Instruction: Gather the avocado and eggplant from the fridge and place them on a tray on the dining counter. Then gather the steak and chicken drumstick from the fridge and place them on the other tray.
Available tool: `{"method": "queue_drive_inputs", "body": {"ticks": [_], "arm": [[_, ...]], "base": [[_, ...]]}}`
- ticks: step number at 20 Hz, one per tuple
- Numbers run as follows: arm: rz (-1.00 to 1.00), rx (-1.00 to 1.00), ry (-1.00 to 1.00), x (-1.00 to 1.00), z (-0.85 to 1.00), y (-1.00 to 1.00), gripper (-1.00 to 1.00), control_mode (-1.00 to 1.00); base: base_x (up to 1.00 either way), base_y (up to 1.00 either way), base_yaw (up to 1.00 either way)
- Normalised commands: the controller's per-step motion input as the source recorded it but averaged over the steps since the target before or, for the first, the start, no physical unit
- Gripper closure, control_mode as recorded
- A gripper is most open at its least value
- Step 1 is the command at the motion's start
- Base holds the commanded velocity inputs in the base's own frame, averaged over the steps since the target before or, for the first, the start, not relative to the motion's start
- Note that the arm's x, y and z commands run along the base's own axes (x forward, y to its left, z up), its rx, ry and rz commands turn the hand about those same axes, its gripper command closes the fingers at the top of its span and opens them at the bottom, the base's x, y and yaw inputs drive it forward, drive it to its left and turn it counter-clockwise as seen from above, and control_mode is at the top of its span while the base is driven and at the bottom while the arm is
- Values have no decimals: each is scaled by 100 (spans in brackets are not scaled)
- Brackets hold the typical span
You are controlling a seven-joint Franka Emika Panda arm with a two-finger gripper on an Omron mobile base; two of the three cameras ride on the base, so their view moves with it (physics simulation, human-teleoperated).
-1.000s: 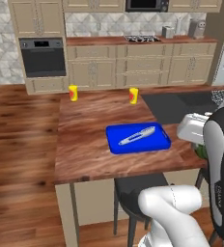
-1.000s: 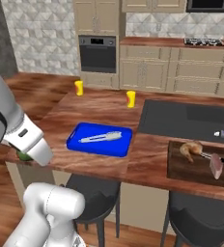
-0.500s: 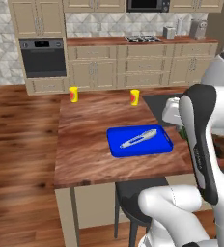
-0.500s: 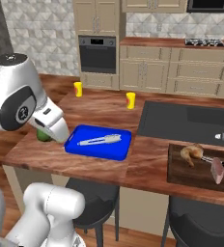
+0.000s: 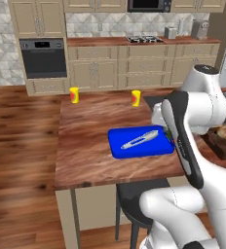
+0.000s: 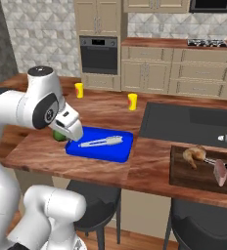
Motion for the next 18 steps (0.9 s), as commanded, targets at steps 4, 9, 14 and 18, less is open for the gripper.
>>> {"method": "queue_drive_inputs", "body": {"ticks": [4,9,14,18], "arm": [[11,0,-9,56,-67,29,100,-100],[8,0,-2,62,-35,39,100,-100],[2,0,9,56,-16,19,100,-100],[2,0,24,49,-5,0,100,-100]], "base": [[0,0,0],[0,0,0],[0,0,0],[0,0,0]]}}
